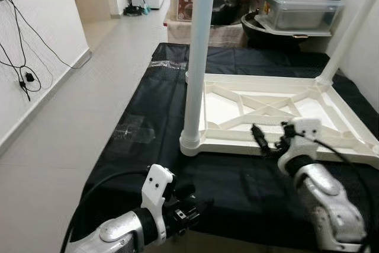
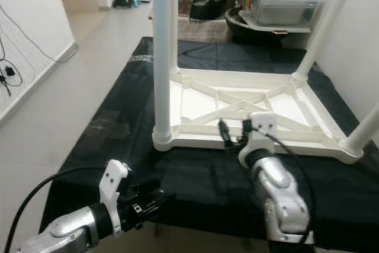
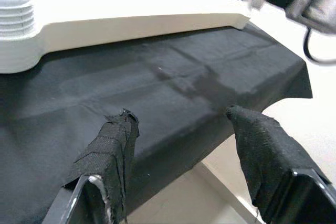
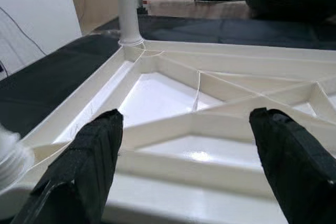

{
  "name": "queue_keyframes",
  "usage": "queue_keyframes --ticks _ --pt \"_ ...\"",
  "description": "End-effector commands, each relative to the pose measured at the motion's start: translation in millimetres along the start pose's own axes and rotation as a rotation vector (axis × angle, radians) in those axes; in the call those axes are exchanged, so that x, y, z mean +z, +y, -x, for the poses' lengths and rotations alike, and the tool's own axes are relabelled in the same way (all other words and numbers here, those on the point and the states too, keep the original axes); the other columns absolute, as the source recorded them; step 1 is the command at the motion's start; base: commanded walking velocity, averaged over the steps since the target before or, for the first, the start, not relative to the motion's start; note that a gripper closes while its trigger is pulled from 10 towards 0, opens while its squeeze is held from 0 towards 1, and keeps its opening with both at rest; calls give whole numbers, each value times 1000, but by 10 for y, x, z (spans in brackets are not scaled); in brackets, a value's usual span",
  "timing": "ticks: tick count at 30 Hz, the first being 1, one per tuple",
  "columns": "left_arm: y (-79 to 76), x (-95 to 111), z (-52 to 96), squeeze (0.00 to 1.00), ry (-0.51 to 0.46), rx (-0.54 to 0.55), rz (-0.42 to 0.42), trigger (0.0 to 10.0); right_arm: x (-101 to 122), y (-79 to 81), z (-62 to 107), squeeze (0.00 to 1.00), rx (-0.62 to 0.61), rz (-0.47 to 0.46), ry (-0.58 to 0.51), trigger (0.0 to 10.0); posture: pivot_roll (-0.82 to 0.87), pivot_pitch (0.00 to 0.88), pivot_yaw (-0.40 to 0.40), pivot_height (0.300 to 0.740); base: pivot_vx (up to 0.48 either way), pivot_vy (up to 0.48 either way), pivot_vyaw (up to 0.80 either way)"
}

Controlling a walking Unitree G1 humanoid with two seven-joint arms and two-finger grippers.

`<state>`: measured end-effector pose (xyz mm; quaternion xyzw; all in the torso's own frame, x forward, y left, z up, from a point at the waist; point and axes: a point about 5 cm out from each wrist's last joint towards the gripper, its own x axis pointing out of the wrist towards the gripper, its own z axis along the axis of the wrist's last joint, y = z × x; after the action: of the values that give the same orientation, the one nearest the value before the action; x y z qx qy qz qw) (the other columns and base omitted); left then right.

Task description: Building children table

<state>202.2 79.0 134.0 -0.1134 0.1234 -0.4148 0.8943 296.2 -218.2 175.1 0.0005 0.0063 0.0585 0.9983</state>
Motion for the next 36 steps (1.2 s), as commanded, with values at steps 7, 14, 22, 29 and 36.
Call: queue_keyframes --ticks 7,14,22,29,36 --pt "-70 6 56 0 8 -1 8 10000 92 -266 -105 1000 121 -4 14 10000 202 112 -67 740 0 0 0" --pt "-70 6 56 0 8 -1 8 10000 92 -266 -105 1000 121 -4 14 10000 202 112 -67 740 0 0 0" --pt "-200 39 139 0 9 -45 12 10000 361 103 -273 0 724 -39 -36 10000 218 156 -76 740 0 0 0" --pt "-203 39 126 0 3 -40 5 10000 363 305 -447 0 812 -24 -35 10000 224 135 -83 740 0 0 0" --pt "-202 38 110 0 5 -39 2 10000 396 368 -499 0 869 -30 -71 10000 222 115 -87 740 0 0 0"
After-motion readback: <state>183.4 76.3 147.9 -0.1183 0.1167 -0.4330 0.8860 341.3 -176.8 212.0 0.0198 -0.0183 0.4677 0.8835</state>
